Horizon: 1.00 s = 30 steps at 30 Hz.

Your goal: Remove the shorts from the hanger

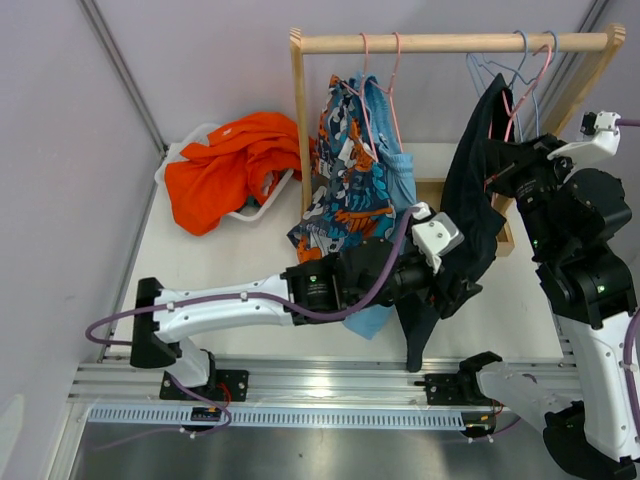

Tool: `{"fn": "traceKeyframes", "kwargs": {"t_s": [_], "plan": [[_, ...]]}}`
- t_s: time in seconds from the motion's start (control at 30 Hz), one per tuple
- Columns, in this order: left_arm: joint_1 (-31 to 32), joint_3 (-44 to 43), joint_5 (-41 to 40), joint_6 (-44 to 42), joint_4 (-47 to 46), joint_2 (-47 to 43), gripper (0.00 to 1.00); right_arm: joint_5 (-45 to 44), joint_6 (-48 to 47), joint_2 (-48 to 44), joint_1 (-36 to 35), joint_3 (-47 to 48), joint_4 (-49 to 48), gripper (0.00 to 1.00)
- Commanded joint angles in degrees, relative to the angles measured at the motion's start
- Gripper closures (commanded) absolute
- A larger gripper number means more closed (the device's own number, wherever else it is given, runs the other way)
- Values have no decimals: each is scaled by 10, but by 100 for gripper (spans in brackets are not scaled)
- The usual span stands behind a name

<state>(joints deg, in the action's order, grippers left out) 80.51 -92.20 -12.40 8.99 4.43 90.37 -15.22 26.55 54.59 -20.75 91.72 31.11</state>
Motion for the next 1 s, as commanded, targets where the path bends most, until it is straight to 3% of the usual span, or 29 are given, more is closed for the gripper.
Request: {"fn": "traceKeyframes", "kwargs": {"t_s": [0.0, 0.13, 0.2, 0.4, 0.67, 0.8, 0.97], "plan": [[3, -26, 19, 5, -41, 35, 8, -8, 7, -14, -2, 2, -41, 100], [3, -12, 12, 13, -74, 58, 89, -9, 6, -14, -2, 7, -40, 100], [3, -5, 9, 16, -76, 56, 99, -11, 4, -13, -1, 9, -40, 100], [17, 126, -22, 30, -122, -21, 100, -16, 1, -12, 0, 8, -44, 100], [157, 339, -144, 79, -119, -148, 100, -23, -20, 8, 0, 39, -40, 100], [169, 364, -182, 102, -106, -170, 100, -21, -11, 2, -1, 36, -32, 100], [135, 285, -217, 53, -72, -151, 100, -2, 45, -31, 0, 1, 14, 100]]}}
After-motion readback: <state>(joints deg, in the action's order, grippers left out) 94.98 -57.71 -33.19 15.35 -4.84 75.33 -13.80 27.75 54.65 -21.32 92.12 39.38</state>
